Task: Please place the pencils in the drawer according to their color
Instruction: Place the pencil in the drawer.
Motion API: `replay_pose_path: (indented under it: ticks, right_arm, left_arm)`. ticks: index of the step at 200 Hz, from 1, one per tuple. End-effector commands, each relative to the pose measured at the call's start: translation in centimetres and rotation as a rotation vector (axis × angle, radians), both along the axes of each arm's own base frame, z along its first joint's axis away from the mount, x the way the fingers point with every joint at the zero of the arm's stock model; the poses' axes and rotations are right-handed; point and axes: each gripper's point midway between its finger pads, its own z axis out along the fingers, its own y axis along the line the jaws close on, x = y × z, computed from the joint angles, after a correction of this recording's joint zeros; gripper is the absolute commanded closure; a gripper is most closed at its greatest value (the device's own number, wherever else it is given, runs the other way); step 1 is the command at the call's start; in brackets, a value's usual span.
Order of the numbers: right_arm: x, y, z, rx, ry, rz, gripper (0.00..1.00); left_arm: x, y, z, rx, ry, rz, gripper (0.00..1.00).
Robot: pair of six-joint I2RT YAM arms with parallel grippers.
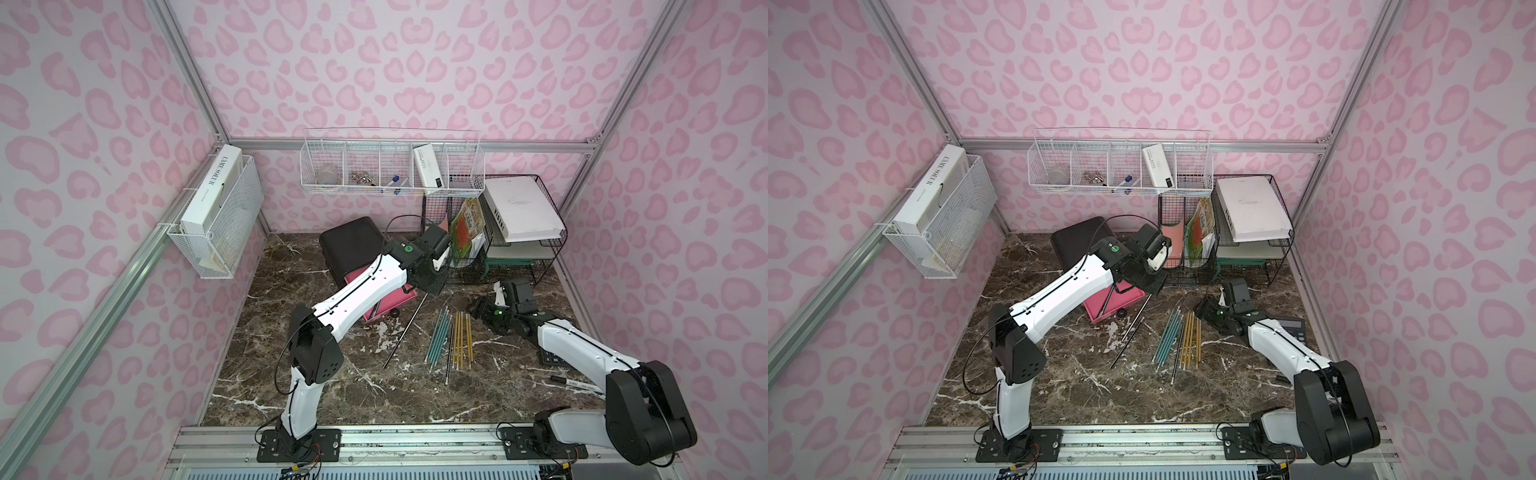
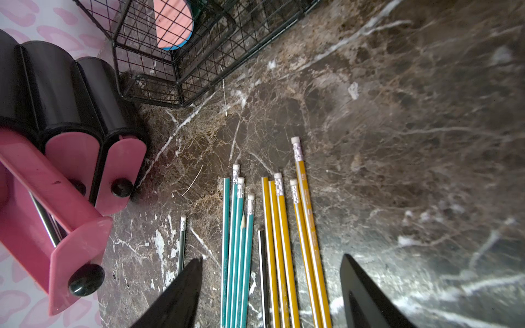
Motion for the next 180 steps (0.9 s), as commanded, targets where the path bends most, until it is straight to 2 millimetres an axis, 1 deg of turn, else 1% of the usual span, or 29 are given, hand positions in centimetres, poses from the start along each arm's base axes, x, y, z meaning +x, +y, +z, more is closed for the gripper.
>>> replay_pose_path:
  ticks: [1,12,37,68,82,102,125,146,180]
  right_arm:
    - [0.5,0.2,0.7,0.009,-0.027,0.002,0.31]
    - [0.5,0.3,0.8,0.01,-0.029,0.003,0.31]
    - [0.6,0.4,1.1,0.012,-0.037,0.006,0.31]
    - [0.6,0.5,1.3,0.013,-0.038,0.008,0.31]
    - [0.6,0.6,1.3,0.011,-0.04,0.008,0.31]
    - [0.6,0.5,1.4,0.011,-0.042,0.006,0.31]
    - [0.6,0.5,1.5,0.011,-0.044,0.004,0.31]
    - [0.6,0.5,1.5,0.013,-0.043,0.003,0.31]
    - [0.7,0.7,1.4,0.014,-0.042,0.007,0.31]
  left_arm:
    - [2.4,1.9,1.1,0.037,-0.074,0.019,1.0]
    - [3.7,2.6,1.8,0.035,-0.114,0.026,1.0]
    - [6.4,4.6,2.6,0.038,-0.178,0.07,1.0]
    - [8.9,7.0,2.5,0.075,-0.225,0.113,1.0]
    - [9.7,7.6,2.4,0.085,-0.241,0.12,1.0]
    - [10.5,8.4,1.9,0.102,-0.246,0.127,1.0]
    - [10.9,9.4,1.2,0.124,-0.233,0.148,1.0]
    - [10.7,9.9,0.3,0.132,-0.217,0.156,1.0]
    - [9.8,10.5,-1.0,0.134,-0.189,0.165,1.0]
